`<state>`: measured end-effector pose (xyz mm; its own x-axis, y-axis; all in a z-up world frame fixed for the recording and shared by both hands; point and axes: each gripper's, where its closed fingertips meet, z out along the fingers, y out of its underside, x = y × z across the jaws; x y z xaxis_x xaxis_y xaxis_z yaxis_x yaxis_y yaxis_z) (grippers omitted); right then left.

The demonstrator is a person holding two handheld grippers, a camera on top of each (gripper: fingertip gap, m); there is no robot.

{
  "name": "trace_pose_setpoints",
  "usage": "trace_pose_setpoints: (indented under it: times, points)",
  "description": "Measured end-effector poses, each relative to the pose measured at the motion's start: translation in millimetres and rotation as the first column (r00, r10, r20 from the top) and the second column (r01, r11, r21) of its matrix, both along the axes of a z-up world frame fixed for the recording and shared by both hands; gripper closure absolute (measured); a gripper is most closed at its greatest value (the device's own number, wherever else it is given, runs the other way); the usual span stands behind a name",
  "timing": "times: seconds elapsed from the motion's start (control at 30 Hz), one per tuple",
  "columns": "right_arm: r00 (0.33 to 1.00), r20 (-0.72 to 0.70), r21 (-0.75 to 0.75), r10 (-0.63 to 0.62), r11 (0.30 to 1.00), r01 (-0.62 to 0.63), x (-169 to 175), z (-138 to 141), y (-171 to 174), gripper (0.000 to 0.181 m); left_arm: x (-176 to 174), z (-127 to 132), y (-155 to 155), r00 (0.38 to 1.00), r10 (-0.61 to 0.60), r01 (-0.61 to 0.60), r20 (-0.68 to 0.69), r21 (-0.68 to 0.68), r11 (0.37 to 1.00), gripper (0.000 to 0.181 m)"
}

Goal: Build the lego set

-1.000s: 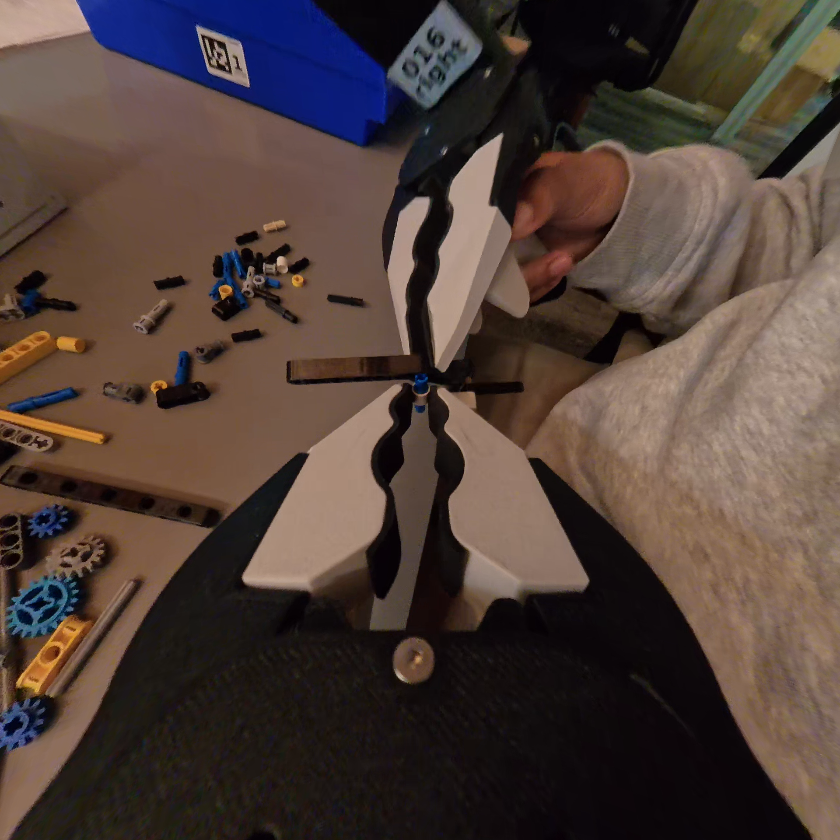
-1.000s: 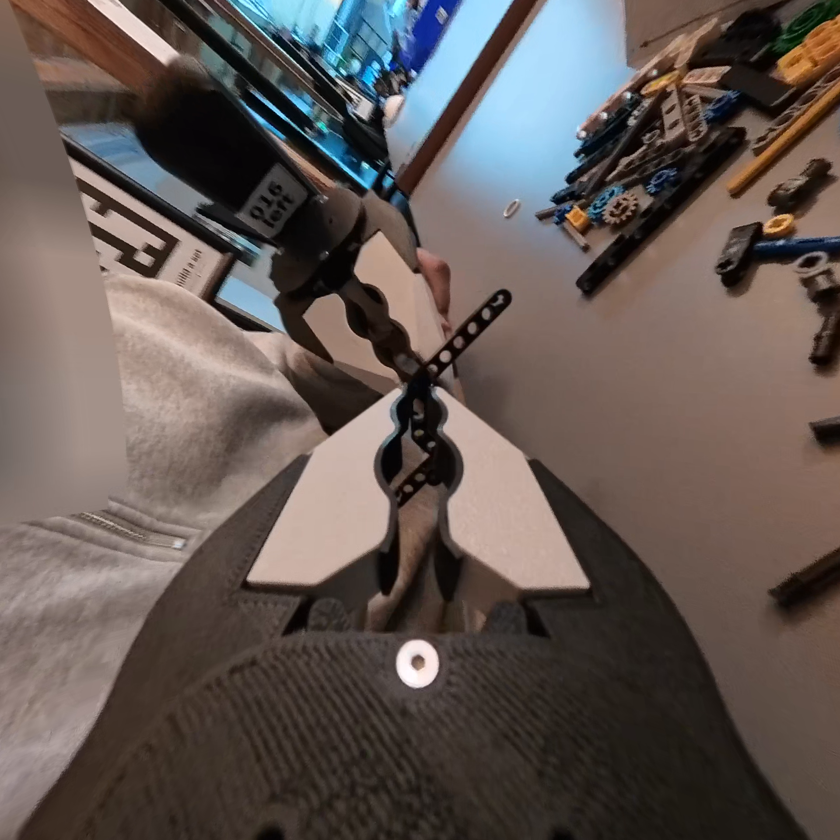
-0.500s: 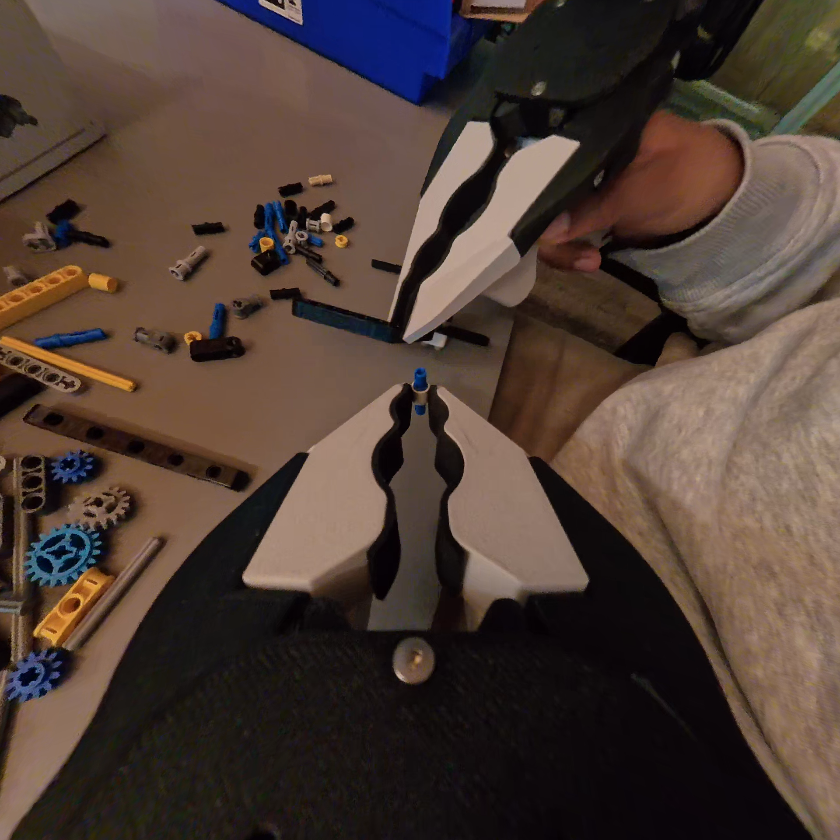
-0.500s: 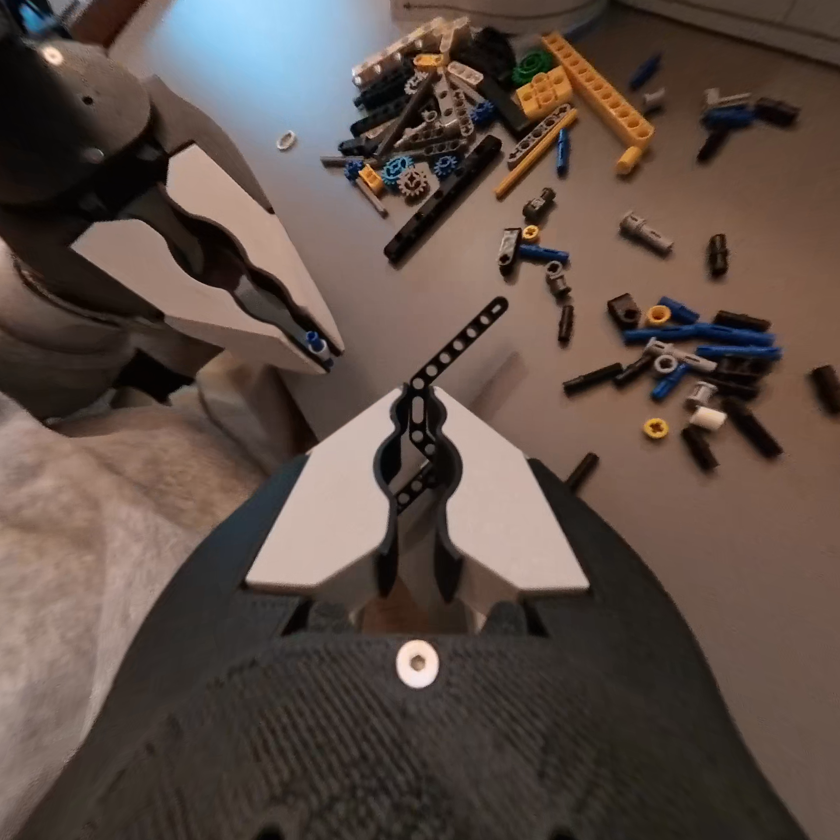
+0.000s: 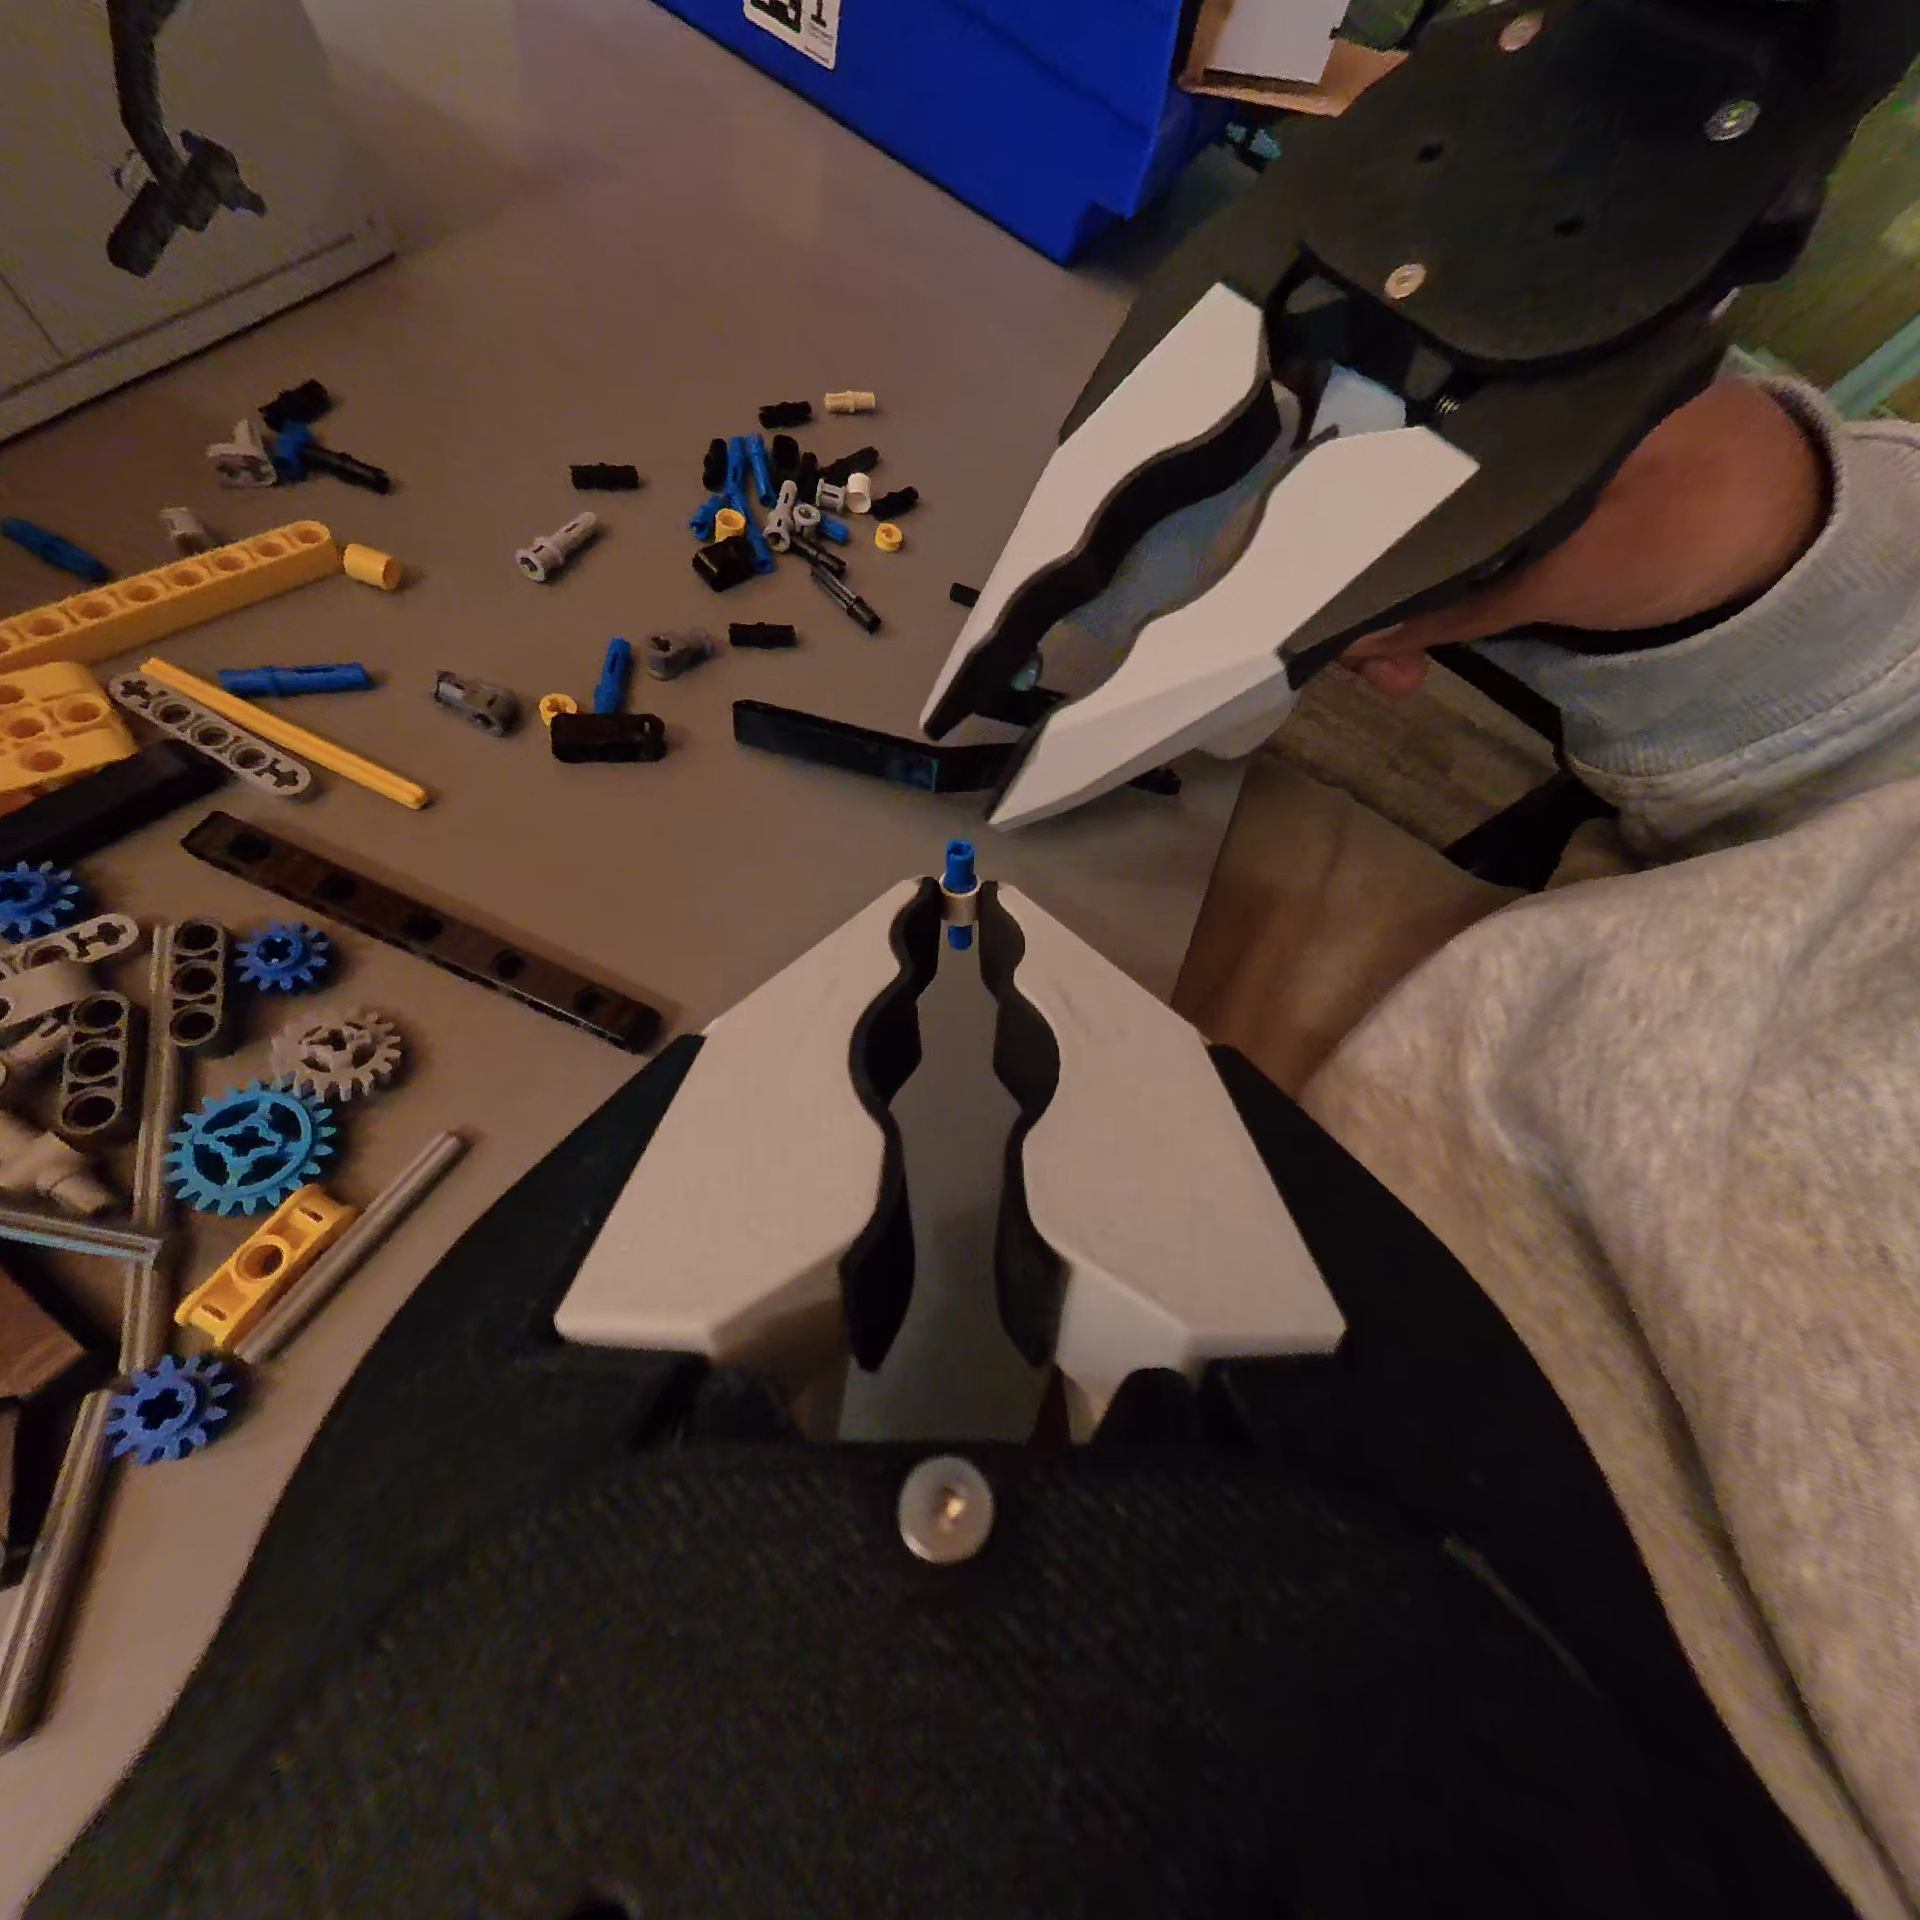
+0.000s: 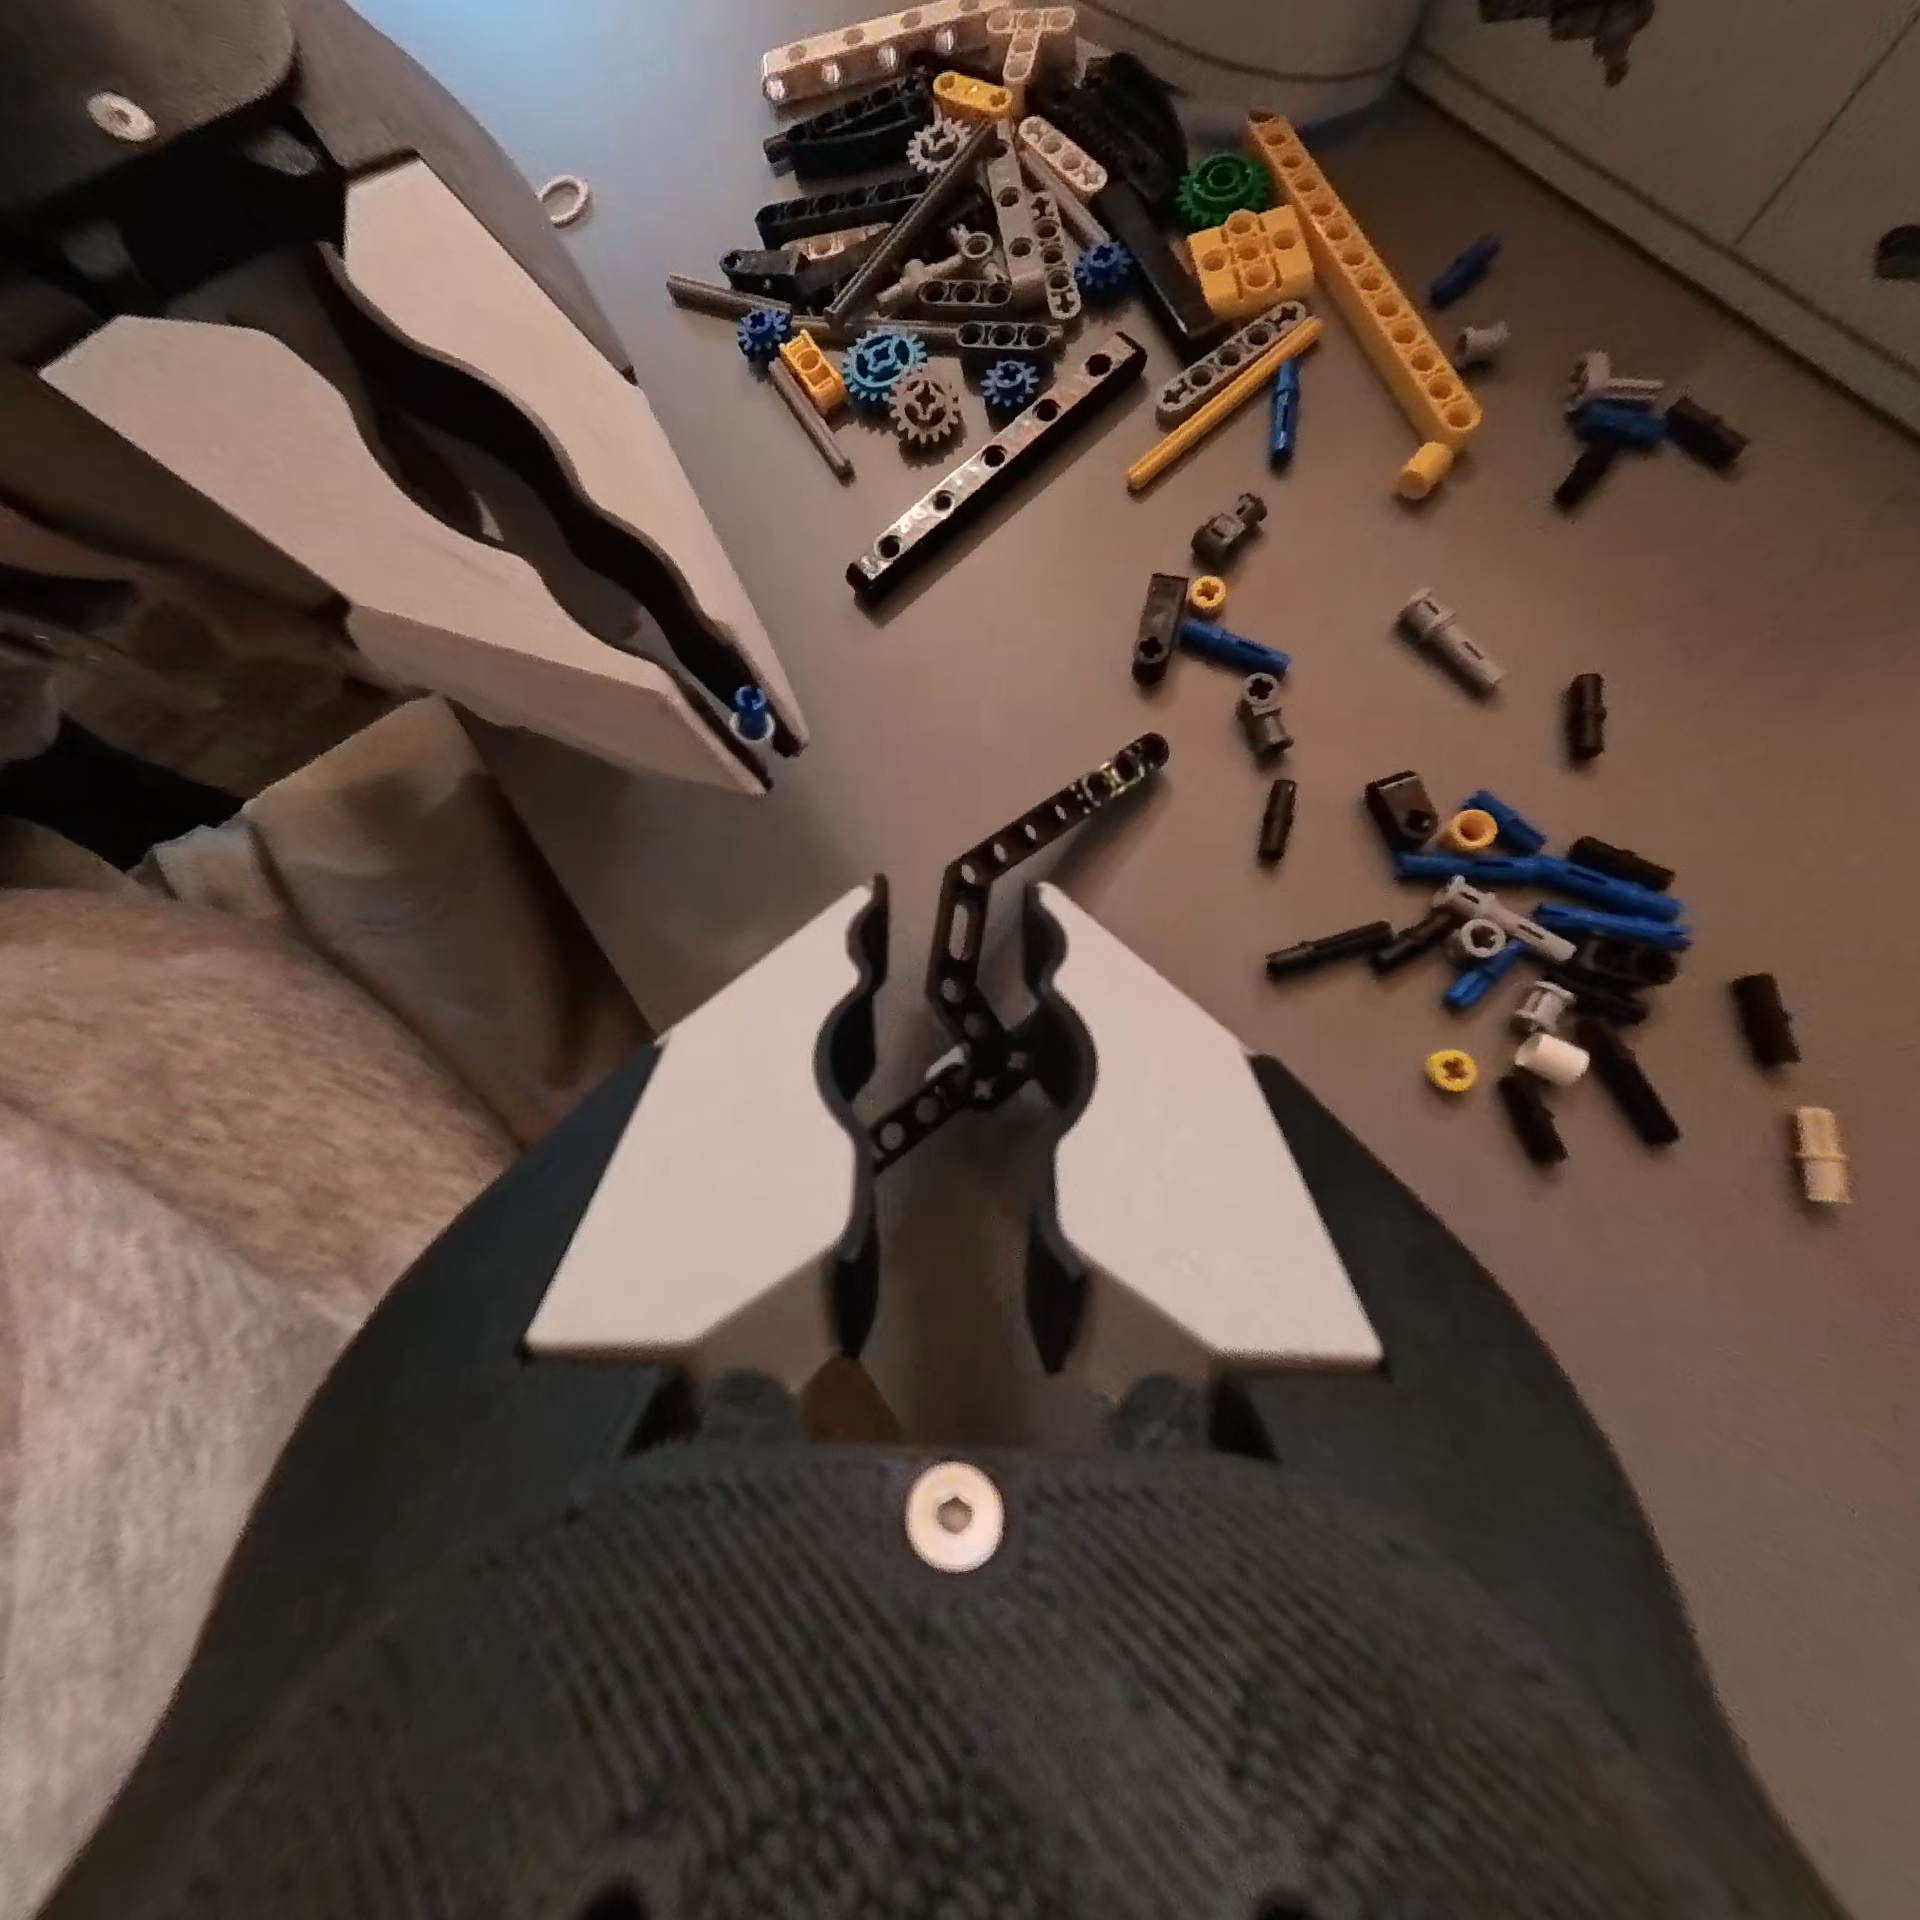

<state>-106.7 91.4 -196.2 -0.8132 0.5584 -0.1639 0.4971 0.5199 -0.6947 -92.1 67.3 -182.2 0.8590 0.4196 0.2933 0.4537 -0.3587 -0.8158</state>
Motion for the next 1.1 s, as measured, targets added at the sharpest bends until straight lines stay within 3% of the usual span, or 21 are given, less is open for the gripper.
trace_pose_setpoints:
  times: [0.03, 0.17, 0.27, 0.43, 0.63, 1.1]
  points:
    - [1.0, -0.012, -0.012, -0.002, 1.0, 0.002, -0.2, 3.8, 0.3, 0.155, -0.4, 0.2, -0.3, 1.0, 0.002, -0.002, 0.0, 0.003, 1.0, 0.177]
    - [0.994, -0.105, -0.14, -0.013, 0.99, -0.002, -3.2, 34.1, -3.4, 0.153, 0.1, 3.4, 0.6, 1.0, -0.001, 0.001, 0.001, 0.025, 1.0, 0.177]
    - [0.996, -0.08, -0.3, 0.045, 0.952, -0.067, 10.8, 53.7, -21.4, 0.159, 3.2, 5.6, 4.0, 1.0, -0.018, 0.018, -0.008, 0.031, 0.999, 0.177]
    - [0.997, 0.027, -0.361, 0.067, 0.931, -0.053, 16.1, 45.6, -28.1, 0.161, 9.6, 12.2, 10.4, 0.998, -0.048, 0.05, -0.051, 0.042, 0.998, 0.177]
    - [0.992, 0.075, -0.389, 0.1, 0.919, -0.063, 21.0, 45.1, -29.6, 0.179, 12.6, 13.8, 12.8, 0.992, -0.064, 0.066, -0.11, 0.012, 0.998, 0.177]
    - [0.978, 0.175, -0.49, 0.115, 0.871, -0.015, 21.1, 51.0, -20.6, 0.176, 14.0, 30.3, 12.9, 0.992, -0.072, 0.086, -0.103, 0.141, 0.986, 0.177]
